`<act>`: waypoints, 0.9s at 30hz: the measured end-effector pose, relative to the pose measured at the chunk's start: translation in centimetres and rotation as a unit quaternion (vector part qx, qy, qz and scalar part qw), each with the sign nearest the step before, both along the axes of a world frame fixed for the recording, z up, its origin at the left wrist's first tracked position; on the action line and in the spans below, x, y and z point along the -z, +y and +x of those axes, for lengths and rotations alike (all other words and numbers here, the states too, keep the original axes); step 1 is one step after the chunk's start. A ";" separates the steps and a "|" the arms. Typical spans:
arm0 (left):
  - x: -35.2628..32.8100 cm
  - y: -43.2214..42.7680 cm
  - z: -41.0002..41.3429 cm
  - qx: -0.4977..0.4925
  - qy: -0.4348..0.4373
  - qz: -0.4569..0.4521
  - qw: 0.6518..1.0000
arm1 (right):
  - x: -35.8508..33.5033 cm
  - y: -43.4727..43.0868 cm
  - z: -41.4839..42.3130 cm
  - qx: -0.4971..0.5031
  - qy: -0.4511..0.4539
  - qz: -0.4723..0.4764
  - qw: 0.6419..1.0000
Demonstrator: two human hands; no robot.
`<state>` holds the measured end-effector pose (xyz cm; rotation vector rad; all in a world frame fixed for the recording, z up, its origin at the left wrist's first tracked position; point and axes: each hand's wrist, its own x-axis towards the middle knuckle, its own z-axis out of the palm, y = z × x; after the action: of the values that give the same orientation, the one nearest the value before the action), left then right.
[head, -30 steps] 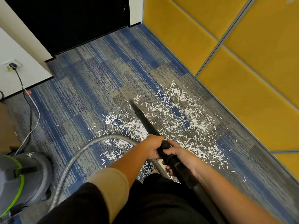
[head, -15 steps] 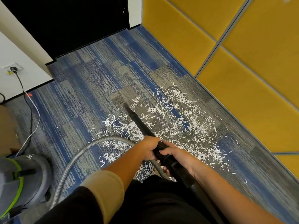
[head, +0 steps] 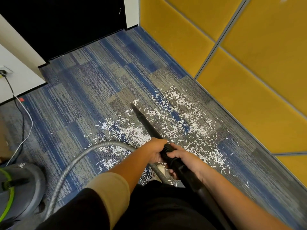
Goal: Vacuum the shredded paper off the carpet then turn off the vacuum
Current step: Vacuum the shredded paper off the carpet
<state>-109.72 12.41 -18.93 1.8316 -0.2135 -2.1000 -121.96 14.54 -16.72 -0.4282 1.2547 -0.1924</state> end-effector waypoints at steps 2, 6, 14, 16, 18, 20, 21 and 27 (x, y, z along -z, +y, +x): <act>-0.1 -0.2 -0.4 -0.004 0.009 -0.002 1.000 | 0.0 -0.2 -0.3 0.001 0.003 -0.006 1.000; 0.0 -0.5 -0.8 0.009 0.004 -0.005 1.000 | 0.0 -0.5 -0.6 -0.004 0.007 -0.016 1.000; 0.3 -1.0 -0.9 0.021 -0.007 -0.009 1.000 | -0.6 -1.1 -0.7 -0.016 0.002 -0.020 1.000; 0.4 -1.1 -0.7 0.015 -0.007 -0.009 1.000 | -0.6 -1.2 -0.6 -0.020 0.002 -0.015 1.000; 0.6 -1.1 -0.5 0.010 -0.005 -0.006 1.000 | -0.5 -1.3 -0.5 -0.023 0.003 -0.010 1.000; 0.6 -1.3 -0.4 0.010 -0.006 -0.005 1.000 | -0.4 -1.5 -0.5 -0.024 0.004 -0.007 1.000; 0.6 -1.3 -0.4 0.011 -0.007 -0.004 1.000 | -0.3 -1.6 -0.5 -0.022 0.002 -0.004 1.000; 0.6 -2.1 -1.1 0.016 -0.007 -0.010 1.000 | 0.0 -2.2 -1.3 -0.016 -0.012 0.009 1.000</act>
<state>-110.82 10.31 -19.58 1.8425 -0.2690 -2.0997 -123.24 12.32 -16.69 -0.4290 1.2238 -0.1584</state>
